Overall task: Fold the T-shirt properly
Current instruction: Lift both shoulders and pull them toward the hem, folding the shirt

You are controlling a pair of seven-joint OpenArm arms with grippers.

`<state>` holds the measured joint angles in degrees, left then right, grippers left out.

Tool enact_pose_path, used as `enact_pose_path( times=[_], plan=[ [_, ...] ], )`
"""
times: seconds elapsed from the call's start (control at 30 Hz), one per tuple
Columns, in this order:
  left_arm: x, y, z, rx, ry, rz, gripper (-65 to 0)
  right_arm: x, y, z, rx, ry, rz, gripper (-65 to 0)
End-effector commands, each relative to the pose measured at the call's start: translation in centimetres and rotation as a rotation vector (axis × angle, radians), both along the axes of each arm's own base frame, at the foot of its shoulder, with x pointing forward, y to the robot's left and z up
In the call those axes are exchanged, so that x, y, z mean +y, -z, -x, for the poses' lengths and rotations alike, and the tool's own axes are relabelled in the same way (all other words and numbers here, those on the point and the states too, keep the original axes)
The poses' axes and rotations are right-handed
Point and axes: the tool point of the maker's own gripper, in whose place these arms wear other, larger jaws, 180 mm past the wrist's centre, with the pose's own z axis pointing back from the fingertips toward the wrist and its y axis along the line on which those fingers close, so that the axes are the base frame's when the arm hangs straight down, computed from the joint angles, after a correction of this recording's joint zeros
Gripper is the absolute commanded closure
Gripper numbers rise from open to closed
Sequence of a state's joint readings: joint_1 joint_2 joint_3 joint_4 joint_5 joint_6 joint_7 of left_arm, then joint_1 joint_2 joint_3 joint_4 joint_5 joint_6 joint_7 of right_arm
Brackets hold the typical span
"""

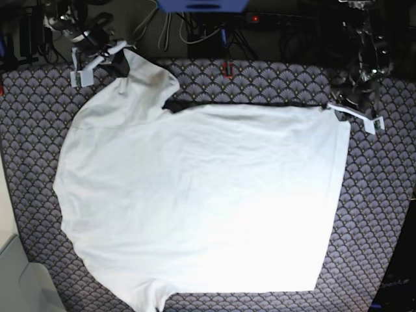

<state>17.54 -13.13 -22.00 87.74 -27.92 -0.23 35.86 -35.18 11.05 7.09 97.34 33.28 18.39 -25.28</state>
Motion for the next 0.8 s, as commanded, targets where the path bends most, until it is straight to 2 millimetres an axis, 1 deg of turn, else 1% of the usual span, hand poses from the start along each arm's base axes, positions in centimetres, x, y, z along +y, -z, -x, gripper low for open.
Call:
enact_pose_path(
  times=[0.0, 0.07, 0.17, 0.3, 0.37, 0.4, 0.47, 0.53, 0.67, 0.77],
  plan=[
    [-0.3, 0.2, 1.0, 0.038, 0.02, 0.0, -0.5, -0.5, -0.1, 1.0, 0.022, -0.014, 0.027, 0.0],
    [-0.5, -0.2, 1.6, 0.036, 0.03, -0.008, -0.5, -0.5, -1.3, 1.0, -0.001, -0.038, 0.04, 0.0],
    [0.1, -0.9, 2.0, 0.032, 0.049, -0.033, -0.5, -0.2, -2.8, 1.1, -0.031, -0.053, 0.046, 0.0],
    [0.3, -0.6, 2.9, 0.051, 0.05, -0.04, -0.5, 0.4, -4.1, 1.6, -0.047, -0.085, 0.051, 0.0],
    [1.8, -0.7, 3.9, 0.068, 0.03, -0.063, -0.5, 0.6, -4.6, 1.9, -0.053, -0.091, 0.051, 0.0],
    [2.2, -0.7, 4.3, 0.075, 0.021, -0.067, -0.5, 0.6, -4.8, 2.0, -0.054, -0.093, 0.054, 0.0],
    [2.8, -1.2, 4.5, 0.067, 0.008, -0.08, -0.5, 0.6, -5.2, 2.4, -0.054, -0.101, 0.057, 0.0],
    [3.4, -1.3, 5.5, 0.079, -0.001, -0.093, -0.5, 0.7, -5.5, 2.7, -0.059, -0.102, 0.055, 0.0],
    [4.4, -3.0, 6.0, 0.054, -0.013, -0.126, -0.5, 0.3, -6.2, 3.2, -0.11, -0.084, 0.052, 0.0],
    [4.2, -3.9, 5.6, 0.028, -0.007, -0.135, -0.5, 0.1, -6.9, 3.2, -0.158, -0.057, 0.046, 0.0]
  ],
)
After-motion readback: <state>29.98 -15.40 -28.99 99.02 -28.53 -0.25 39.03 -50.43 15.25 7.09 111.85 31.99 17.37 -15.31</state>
